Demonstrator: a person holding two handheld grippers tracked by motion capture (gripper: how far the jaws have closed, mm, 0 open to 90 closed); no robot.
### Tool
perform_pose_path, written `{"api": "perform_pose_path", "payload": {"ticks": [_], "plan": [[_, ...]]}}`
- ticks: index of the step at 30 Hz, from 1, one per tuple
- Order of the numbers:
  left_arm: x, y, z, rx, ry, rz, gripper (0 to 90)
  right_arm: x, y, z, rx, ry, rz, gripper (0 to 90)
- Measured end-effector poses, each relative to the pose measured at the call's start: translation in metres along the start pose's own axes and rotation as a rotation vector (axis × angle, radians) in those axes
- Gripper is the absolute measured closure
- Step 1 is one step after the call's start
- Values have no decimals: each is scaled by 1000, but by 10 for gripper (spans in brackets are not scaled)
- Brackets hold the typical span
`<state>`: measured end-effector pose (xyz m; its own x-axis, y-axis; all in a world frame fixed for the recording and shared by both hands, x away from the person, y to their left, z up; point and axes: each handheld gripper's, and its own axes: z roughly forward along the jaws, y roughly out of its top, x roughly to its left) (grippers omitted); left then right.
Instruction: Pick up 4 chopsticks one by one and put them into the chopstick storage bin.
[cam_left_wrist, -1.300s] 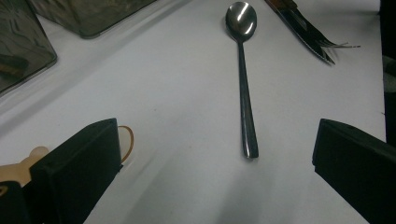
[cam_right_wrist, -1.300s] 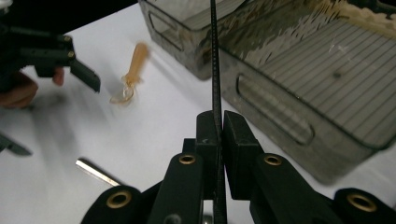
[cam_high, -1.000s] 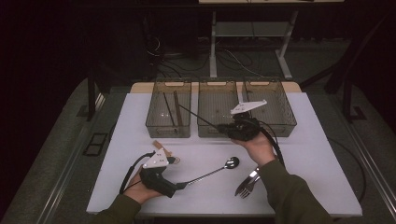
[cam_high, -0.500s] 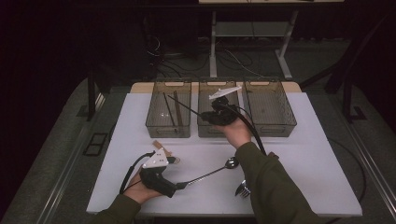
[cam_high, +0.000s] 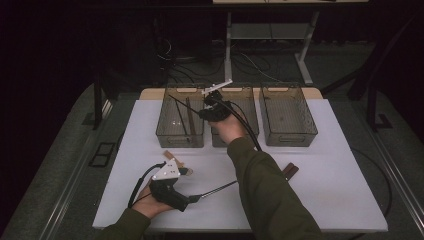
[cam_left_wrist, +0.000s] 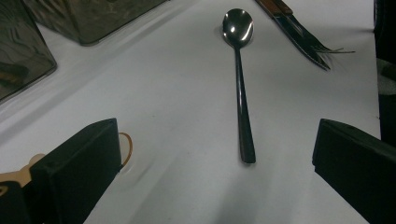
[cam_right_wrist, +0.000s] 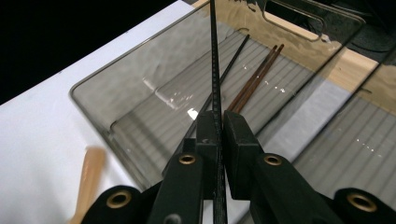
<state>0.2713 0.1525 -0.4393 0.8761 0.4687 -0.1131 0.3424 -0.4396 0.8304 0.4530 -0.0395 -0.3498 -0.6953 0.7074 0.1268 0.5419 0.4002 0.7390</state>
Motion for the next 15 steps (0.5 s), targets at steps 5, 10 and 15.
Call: {"api": "perform_pose_path", "payload": {"ticks": [5,10,15], "plan": [[0,0,0,-5,-2,-1,0,1,13,19,17,-31,24,845],[0,0,0,-5,-3,3,0,-2,21,36,20,-57,44,846],[0,1,-1,-3,-5,3,0,-1,26,49,30,-84,43,845]]}}
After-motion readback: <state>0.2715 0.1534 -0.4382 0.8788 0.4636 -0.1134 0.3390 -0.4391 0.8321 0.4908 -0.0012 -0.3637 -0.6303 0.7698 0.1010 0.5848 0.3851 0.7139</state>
